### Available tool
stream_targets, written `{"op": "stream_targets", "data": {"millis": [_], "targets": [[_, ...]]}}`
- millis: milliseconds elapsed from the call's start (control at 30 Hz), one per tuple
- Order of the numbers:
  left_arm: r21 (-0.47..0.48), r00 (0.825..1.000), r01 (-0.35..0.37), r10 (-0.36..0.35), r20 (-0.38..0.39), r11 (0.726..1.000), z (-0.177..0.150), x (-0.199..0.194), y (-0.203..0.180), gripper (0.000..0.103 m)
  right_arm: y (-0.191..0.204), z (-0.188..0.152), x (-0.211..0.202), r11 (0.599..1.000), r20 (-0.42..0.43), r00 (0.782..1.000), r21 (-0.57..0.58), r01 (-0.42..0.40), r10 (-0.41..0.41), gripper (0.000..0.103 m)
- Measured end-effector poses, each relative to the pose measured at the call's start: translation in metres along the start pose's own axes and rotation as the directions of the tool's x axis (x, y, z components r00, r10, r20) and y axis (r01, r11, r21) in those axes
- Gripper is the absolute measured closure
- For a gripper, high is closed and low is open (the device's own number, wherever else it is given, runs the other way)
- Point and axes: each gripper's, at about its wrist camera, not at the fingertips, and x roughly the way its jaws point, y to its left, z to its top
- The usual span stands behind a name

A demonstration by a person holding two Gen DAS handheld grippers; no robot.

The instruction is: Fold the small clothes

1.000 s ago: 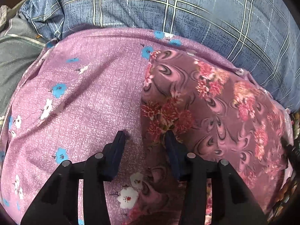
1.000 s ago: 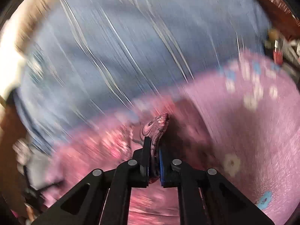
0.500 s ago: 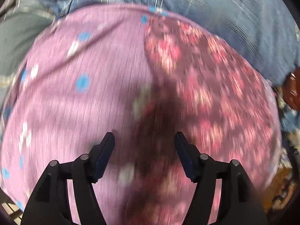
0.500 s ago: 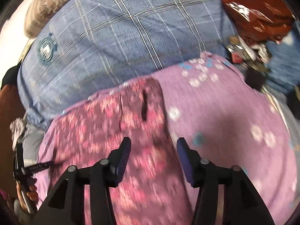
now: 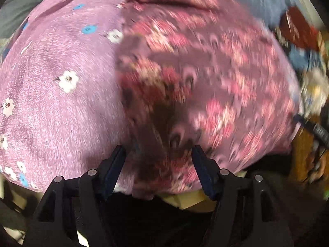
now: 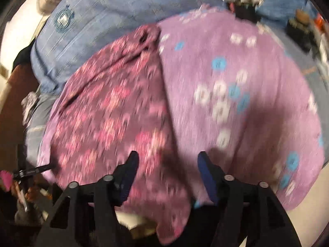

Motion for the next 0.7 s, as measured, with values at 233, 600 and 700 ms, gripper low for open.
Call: {"op": "stream_targets", "data": {"millis": [233,600,700], "targets": [[0.099,0.998,-0.063,0.062,0.017,0.993,-0.011,0.014,-0.024,0.034,0.019,-0.033,0.033,0.983,-0.208,0.978,-0.173,-0.064,0.027,0.035],[-0.026,0.978,0.187,-0.183,0.103,0.982,-0.01,-0.015,-0.003,0.098,0.036,-0.048,0.016,0.952,-0.192,0.974,-0.255,-0.17,0.122,0.099],[-0.064,0.946,0.295,-0.282,0.163,0.953,0.004,-0.033,0.003,0.098,0.045,-0.034,-0.009,0.937,-0.084,0.966,-0.235,-0.257,0.244,0.099]]}}
